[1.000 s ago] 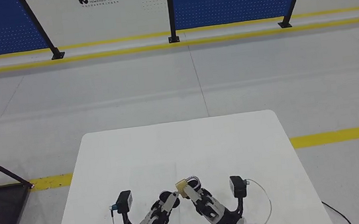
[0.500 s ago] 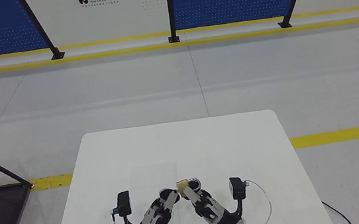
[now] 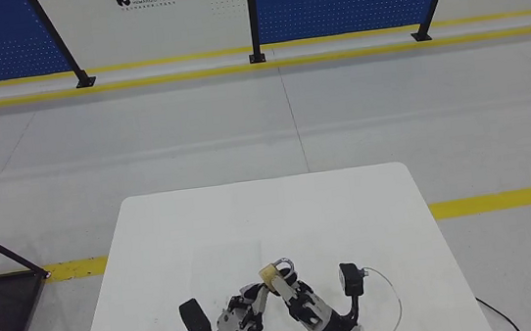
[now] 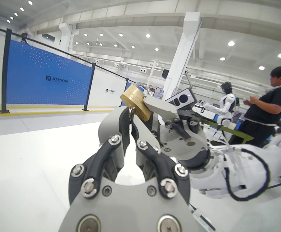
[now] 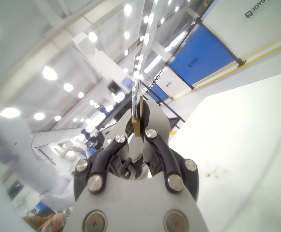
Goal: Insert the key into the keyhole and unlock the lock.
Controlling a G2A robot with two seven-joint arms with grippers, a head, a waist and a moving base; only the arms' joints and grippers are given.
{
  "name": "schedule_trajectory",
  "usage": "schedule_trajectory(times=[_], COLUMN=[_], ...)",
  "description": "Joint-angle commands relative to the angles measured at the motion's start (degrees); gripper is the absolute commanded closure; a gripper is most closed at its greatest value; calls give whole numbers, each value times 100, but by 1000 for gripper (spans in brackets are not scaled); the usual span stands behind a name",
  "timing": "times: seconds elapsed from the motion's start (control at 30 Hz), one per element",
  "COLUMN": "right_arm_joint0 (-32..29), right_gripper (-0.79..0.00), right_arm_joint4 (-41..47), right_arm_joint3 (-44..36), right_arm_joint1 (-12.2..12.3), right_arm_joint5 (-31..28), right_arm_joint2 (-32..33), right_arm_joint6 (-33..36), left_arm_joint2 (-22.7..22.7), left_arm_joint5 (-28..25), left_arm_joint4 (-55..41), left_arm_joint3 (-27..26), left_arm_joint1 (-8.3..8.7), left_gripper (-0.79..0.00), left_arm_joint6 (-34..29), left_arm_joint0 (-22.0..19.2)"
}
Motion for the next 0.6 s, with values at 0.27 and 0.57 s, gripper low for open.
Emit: schedule_trajectory(times=[0.27, 0.57], right_arm_joint0=[8, 2], right_gripper=[0, 0], right_arm_joint4=[1, -55], right_arm_joint3=[18, 11], right_arm_joint1=[7, 16], right_arm_joint5=[-25, -19], right_arm_joint2=[-19, -31], right_arm_joint6=[-32, -60], left_arm_joint2=[228, 275], left_arm_joint5=[1086, 2008], left_arm_joint4=[860, 1248], left_arm_joint3=[394, 554], left_arm_joint1=[-44, -69], left_gripper=[0, 0], left_arm_joint6=[1004, 1152], left_arm_joint0=[-242, -369])
